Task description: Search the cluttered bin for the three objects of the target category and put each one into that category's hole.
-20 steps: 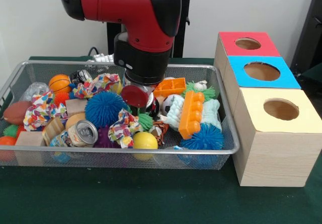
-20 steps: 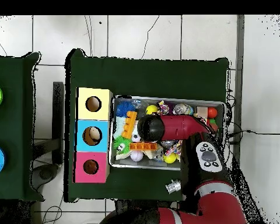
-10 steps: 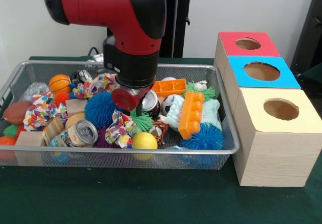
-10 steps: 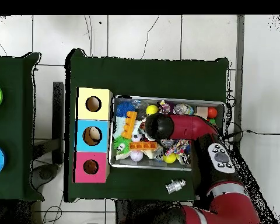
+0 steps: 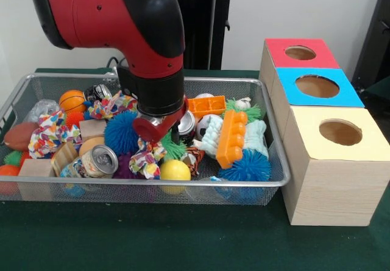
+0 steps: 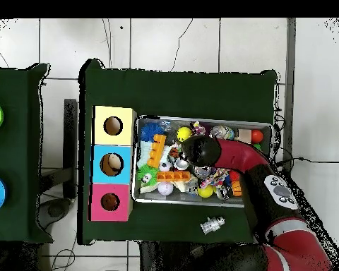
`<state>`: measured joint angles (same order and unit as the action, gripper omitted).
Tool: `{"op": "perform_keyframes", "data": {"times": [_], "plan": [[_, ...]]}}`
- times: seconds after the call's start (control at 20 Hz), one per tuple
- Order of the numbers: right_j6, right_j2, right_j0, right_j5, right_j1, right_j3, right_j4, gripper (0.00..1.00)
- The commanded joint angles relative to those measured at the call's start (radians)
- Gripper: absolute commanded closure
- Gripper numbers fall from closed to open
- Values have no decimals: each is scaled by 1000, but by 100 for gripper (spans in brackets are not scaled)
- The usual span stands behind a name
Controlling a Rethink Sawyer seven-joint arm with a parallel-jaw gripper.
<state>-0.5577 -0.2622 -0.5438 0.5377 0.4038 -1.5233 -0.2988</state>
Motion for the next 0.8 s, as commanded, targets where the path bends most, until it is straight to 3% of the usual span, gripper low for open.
{"op": "perform_keyframes", "data": {"times": [0.05,0.3,0.8], "plan": [[-40,-126,-18,129,-31,-53,25,0],[-60,-116,-5,125,12,-77,6,0],[-70,-128,-12,90,28,-95,-2,0]]}}
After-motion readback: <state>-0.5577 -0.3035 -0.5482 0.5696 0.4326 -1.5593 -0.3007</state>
